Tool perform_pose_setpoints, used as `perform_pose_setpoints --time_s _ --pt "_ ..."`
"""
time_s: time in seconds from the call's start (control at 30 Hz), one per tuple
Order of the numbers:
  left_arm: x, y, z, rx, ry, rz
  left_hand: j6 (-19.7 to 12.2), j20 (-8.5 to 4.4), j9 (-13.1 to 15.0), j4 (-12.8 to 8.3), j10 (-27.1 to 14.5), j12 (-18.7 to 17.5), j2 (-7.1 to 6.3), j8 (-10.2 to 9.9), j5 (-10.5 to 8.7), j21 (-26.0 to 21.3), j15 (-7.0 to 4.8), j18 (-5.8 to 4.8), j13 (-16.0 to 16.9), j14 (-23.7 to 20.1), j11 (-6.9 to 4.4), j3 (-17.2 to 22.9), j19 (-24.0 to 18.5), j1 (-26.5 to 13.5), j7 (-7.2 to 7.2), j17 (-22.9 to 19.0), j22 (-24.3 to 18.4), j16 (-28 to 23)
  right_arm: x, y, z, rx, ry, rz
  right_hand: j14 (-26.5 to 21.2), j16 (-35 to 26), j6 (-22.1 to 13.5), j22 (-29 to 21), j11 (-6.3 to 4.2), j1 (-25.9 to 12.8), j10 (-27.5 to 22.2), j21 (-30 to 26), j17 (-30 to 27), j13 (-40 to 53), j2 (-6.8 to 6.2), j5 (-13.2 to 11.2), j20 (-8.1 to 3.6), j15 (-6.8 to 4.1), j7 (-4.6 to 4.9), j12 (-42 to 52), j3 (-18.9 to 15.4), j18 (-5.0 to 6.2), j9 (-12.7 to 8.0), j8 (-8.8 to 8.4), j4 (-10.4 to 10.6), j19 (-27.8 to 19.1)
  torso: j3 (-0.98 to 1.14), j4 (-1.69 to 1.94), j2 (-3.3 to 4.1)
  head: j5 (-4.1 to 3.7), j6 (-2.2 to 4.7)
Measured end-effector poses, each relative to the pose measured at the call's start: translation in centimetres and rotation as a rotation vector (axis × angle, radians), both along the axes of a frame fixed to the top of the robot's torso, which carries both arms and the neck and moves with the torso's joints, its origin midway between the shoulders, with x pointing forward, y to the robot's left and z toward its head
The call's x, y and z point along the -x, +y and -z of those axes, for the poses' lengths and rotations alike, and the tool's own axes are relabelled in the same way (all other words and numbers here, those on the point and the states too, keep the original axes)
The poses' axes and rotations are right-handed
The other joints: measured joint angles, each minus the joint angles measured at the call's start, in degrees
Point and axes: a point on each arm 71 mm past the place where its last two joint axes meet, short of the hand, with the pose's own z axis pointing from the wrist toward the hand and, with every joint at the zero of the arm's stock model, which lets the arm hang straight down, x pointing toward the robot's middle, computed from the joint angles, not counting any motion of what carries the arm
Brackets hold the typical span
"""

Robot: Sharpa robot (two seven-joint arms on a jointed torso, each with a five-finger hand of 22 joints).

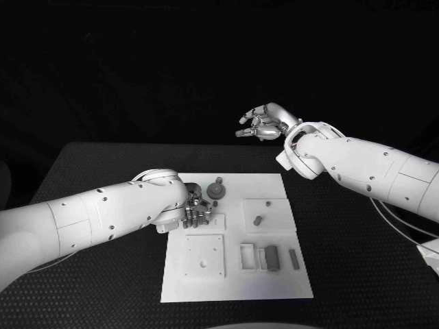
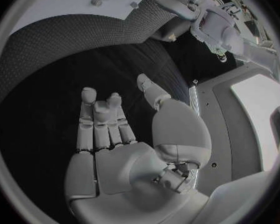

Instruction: Assemble the parts on the task board

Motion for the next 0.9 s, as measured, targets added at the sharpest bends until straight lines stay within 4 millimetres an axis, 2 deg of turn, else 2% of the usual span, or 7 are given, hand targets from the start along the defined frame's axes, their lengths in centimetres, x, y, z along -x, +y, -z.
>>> perform_pose_setpoints --time_s 0.17,0.27,0.43,0.57,0.9 --pt "0.00 -0.03 0.01 -0.002 -0.001 0.001 0.29 -0.02 0.15 0.23 0.00 0.09 -0.21 0.02 -0.65 0.00 0.00 0.00 0.14 0.00 -0.01 -0.22 0.01 -0.38 0.07 -0.08 0.11 0.22 -0.01 -0.01 0.01 0.000 0.000 0.000 0.00 0.00 -0.02 0.00 0.00 0.00 0.00 0.00 0.00 0.00 0.00 0.00 0.00 0.00 -0.04 0.00 0.00 0.00 0.00 0.00 0.00 0.00 -0.02 -0.01 0.00 -0.04 0.04" --pt "0.00 -0.03 0.01 -0.003 -0.002 0.001 0.52 -0.11 0.39 0.87 0.00 0.33 -0.46 0.03 -2.13 0.00 0.00 0.00 0.33 0.00 -0.01 -0.12 0.11 -0.62 -0.16 -0.32 0.46 0.55 -0.01 -0.01 0.01 0.000 0.001 0.000 0.00 0.00 0.03 0.00 0.00 0.00 0.00 0.00 0.00 0.00 0.00 0.00 0.00 0.00 -0.10 0.00 0.00 0.00 0.00 0.00 0.00 0.00 -0.02 -0.01 0.00 -0.09 0.05" --pt "0.00 -0.06 0.01 -0.004 -0.003 0.002 0.82 -0.21 0.56 1.21 0.00 0.47 -0.84 0.03 -3.36 0.00 0.00 0.00 0.43 0.00 -0.01 -0.21 0.21 -0.61 -0.46 -0.48 0.59 0.63 -0.01 0.03 0.02 0.000 0.001 -0.001 0.00 0.00 0.04 0.00 0.00 0.00 0.00 0.00 0.00 0.00 0.00 0.00 0.00 0.00 -0.11 0.00 0.00 -0.01 0.01 0.00 0.00 0.00 -0.03 0.01 0.00 -0.18 0.07" --pt "0.01 -0.07 0.02 -0.005 -0.004 0.003 1.44 -0.23 0.78 1.81 0.11 0.47 -1.36 0.03 -5.57 0.00 -0.21 0.00 0.53 -0.21 -0.12 -0.22 0.23 -0.59 -1.09 -0.70 0.94 1.07 -0.02 0.06 0.02 0.000 0.002 -0.002 0.00 0.00 0.05 0.00 0.00 0.00 0.00 0.00 0.00 0.00 0.00 0.00 0.00 0.00 -0.12 0.00 0.00 -0.01 0.01 0.00 0.00 0.00 -0.05 0.01 0.00 -0.24 0.06" --pt "0.01 -0.09 0.04 -0.007 -0.006 0.005 1.86 -0.39 0.93 2.47 0.23 0.47 -1.96 0.02 -5.89 0.01 -0.21 0.00 0.58 -0.21 -0.24 -0.46 0.39 -1.19 -1.52 -0.87 1.15 1.07 -0.02 0.02 0.05 0.001 0.003 -0.001 -0.01 0.00 0.06 0.00 0.00 0.00 0.00 0.00 -0.05 -0.05 0.00 0.00 0.00 0.01 -0.15 0.00 0.00 -0.02 -0.04 0.00 0.00 0.00 -0.06 0.03 0.00 -0.39 0.00"
